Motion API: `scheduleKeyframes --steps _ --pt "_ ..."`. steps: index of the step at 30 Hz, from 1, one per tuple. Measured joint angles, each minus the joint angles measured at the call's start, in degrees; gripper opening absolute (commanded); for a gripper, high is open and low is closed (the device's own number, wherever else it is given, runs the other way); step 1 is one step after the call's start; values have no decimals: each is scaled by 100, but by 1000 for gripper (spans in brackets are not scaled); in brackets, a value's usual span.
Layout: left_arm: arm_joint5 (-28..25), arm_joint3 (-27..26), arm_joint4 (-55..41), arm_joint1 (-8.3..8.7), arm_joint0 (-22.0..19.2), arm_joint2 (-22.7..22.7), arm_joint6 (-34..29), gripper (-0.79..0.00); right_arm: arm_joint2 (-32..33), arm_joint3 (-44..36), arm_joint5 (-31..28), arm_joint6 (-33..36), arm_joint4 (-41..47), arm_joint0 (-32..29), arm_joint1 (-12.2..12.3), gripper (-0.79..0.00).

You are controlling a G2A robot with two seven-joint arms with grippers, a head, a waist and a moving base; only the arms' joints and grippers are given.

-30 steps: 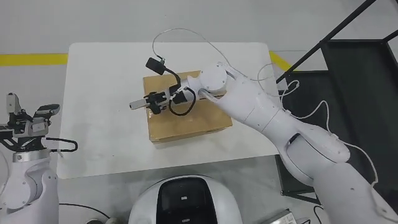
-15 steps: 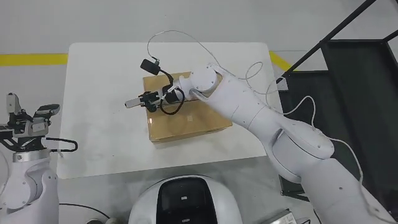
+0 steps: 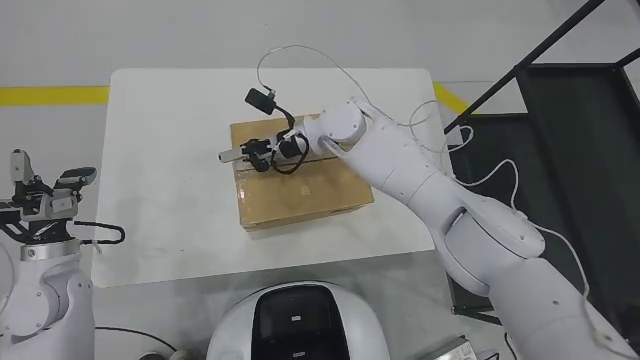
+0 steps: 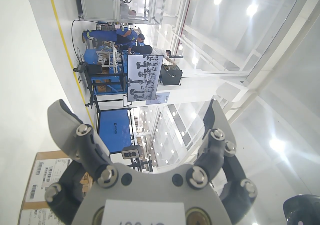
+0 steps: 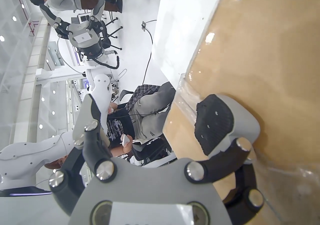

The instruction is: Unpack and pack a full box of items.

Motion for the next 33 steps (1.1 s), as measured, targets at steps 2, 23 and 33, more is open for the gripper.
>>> scheduleKeyframes --steps 2,23,33 --pt "0 0 0 0 0 0 0 0 98 -120 105 26 -106 -76 75 0" --pt "0 0 0 0 0 0 0 0 1485 -1769 1132 -51 -1125 -1237 904 0" --pt "0 0 0 0 0 0 0 0 2328 -2419 1534 -190 -1455 -1919 1256 0"
